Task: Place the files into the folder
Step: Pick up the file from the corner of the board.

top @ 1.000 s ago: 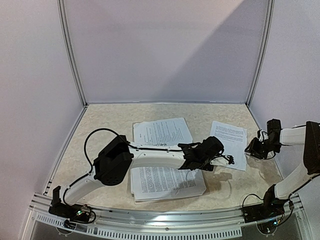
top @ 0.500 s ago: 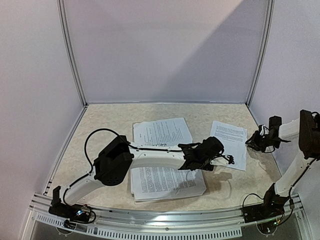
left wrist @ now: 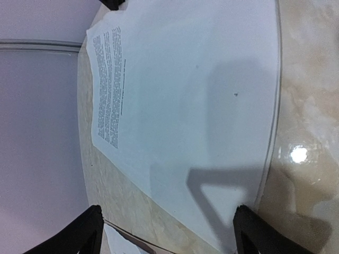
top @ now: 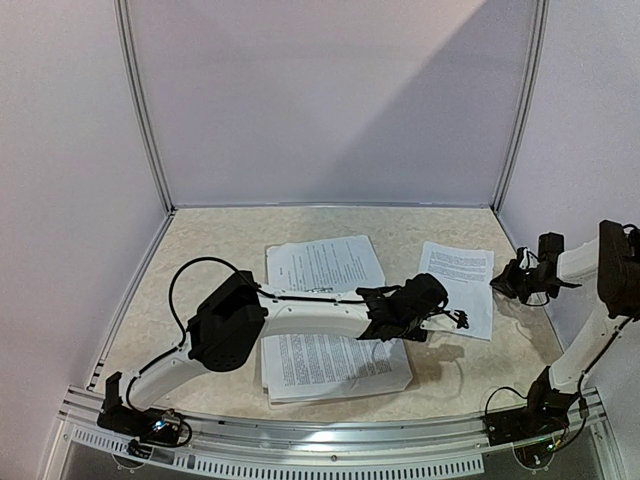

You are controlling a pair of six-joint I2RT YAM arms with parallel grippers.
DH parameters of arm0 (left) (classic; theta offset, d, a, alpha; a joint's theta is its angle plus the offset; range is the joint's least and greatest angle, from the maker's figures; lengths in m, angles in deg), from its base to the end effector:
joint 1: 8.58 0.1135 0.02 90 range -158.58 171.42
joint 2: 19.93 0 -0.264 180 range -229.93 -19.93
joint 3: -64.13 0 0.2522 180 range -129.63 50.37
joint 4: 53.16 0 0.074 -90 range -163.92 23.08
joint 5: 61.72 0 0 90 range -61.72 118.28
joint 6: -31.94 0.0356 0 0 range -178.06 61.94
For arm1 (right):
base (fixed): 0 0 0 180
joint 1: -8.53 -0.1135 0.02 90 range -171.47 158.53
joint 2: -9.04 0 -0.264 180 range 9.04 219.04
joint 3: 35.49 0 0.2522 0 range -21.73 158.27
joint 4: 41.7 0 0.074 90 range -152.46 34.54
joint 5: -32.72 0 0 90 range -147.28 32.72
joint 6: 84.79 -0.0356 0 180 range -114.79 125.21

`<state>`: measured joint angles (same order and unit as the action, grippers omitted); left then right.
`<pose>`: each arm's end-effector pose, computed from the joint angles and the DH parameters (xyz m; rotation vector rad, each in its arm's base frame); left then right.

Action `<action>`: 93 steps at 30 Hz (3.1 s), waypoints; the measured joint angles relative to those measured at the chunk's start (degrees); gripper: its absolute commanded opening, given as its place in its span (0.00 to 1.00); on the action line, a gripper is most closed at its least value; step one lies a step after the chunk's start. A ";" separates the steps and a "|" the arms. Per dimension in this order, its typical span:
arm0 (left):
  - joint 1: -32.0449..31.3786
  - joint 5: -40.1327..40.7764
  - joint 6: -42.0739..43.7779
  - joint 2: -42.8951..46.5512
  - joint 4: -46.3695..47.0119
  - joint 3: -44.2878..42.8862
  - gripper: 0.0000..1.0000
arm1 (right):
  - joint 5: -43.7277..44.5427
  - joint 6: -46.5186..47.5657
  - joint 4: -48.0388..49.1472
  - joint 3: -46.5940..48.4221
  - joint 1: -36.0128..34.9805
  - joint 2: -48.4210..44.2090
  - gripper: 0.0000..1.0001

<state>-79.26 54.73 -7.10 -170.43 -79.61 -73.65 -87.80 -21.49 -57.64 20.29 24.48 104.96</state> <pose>0.2061 -0.5401 0.1211 1.7822 1.2736 0.3269 0.2919 -0.0646 0.1267 0.7165 2.4082 0.7516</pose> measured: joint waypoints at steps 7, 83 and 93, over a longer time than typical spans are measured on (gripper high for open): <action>-0.02 0.02 0.00 0.00 0.00 0.00 0.86 | -2.27 0.52 1.40 -0.44 0.00 -0.92 0.07; -0.20 1.05 0.04 -0.15 0.22 0.00 0.86 | 33.18 18.40 -9.75 -0.22 -24.15 -8.17 0.27; -0.20 1.09 0.04 -0.17 0.26 0.00 0.86 | 28.20 17.62 -6.69 1.84 -18.67 -4.24 0.22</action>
<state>-79.46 55.83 -7.06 -170.60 -79.35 -73.65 -59.61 -3.87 -64.33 22.13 5.81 100.72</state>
